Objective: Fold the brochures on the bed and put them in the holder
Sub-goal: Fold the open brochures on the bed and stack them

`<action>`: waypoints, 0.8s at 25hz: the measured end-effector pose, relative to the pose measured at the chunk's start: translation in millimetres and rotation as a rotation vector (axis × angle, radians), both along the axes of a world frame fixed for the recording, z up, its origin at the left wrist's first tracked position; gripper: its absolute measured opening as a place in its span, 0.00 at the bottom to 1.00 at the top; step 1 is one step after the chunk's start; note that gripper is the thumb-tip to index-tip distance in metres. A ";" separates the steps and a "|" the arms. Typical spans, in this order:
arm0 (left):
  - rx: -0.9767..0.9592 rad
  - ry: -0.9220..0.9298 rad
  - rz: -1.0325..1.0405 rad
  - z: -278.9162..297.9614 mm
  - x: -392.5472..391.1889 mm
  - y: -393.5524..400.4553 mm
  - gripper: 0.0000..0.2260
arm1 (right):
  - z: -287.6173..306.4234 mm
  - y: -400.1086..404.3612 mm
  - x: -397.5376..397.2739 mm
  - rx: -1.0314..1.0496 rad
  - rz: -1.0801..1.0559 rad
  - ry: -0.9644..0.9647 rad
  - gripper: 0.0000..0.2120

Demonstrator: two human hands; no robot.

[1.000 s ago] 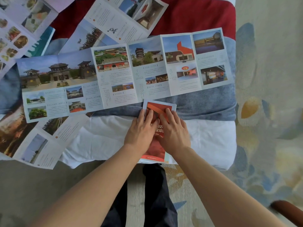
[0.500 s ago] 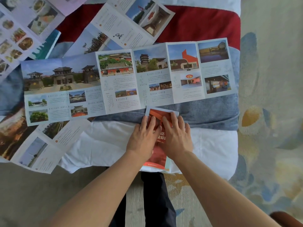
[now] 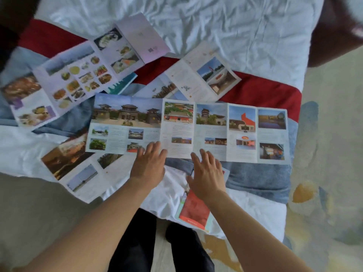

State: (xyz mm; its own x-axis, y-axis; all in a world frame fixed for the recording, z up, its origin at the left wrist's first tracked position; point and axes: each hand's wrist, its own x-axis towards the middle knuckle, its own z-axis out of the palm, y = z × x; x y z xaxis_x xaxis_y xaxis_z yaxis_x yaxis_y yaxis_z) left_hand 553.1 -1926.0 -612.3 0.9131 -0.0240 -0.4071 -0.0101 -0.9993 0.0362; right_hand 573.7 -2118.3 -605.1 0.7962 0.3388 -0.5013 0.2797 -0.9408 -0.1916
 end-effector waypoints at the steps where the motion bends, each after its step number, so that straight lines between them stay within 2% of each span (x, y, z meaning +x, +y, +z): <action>1: -0.001 -0.006 0.033 0.8 1.7 19.9 0.18 | -0.4 18.3 3.3 0.002 0.032 0.015 0.34; 6: -0.005 -0.028 0.105 -14.0 11.5 107.8 0.23 | -16.1 111.4 21.6 0.048 0.067 -0.015 0.35; 11: -0.013 -0.006 0.119 -33.2 17.9 190.9 0.21 | -37.0 186.6 32.5 -0.023 0.036 -0.035 0.34; 15: -0.074 -0.009 0.242 -45.7 22.9 232.7 0.26 | -44.0 214.4 39.3 -0.160 -0.058 -0.019 0.35; 18: -0.126 0.007 0.331 -52.1 29.0 241.2 0.33 | -47.5 219.2 40.7 -0.160 -0.094 0.012 0.35; 20: -0.185 -0.052 0.329 -51.8 33.0 242.3 0.30 | -48.3 218.4 41.4 -0.146 -0.107 0.022 0.36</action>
State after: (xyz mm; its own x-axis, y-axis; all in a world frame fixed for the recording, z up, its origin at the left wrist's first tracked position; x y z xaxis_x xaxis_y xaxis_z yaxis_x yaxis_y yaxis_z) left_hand 586.1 -1683.7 -664.1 0.9038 0.2048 -0.3759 0.3033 -0.9260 0.2247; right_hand 615.2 -1899.9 -653.3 0.8119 0.1744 -0.5571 0.1732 -0.9833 -0.0554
